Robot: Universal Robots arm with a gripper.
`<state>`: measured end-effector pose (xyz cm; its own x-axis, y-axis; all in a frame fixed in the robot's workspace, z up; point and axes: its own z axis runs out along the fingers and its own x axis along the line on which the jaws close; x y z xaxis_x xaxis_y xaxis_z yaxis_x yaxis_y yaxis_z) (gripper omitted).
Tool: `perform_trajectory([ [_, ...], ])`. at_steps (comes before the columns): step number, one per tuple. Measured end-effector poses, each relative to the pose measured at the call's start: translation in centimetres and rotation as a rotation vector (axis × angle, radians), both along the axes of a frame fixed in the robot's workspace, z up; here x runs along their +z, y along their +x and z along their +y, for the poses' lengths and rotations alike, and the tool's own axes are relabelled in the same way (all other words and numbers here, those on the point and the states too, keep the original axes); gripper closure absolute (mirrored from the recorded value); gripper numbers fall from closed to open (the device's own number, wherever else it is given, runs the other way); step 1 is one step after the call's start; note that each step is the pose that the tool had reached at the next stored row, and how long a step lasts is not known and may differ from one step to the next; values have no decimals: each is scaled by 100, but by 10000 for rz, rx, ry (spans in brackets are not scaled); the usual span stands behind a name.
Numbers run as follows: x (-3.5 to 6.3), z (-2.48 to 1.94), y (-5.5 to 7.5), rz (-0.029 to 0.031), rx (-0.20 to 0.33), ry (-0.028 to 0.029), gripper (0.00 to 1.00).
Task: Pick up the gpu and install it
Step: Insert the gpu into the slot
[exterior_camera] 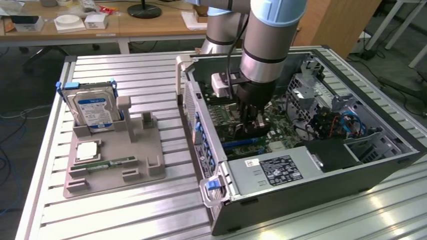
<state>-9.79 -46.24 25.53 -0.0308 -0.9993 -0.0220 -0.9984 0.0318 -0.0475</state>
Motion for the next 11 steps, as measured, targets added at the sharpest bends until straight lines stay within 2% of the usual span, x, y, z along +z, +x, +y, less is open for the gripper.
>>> perform_trajectory([
  [4, -36, 0, -12, 8, -6, 4, 74],
  [11, -38, -1, -6, 7, -1, 3, 74],
])
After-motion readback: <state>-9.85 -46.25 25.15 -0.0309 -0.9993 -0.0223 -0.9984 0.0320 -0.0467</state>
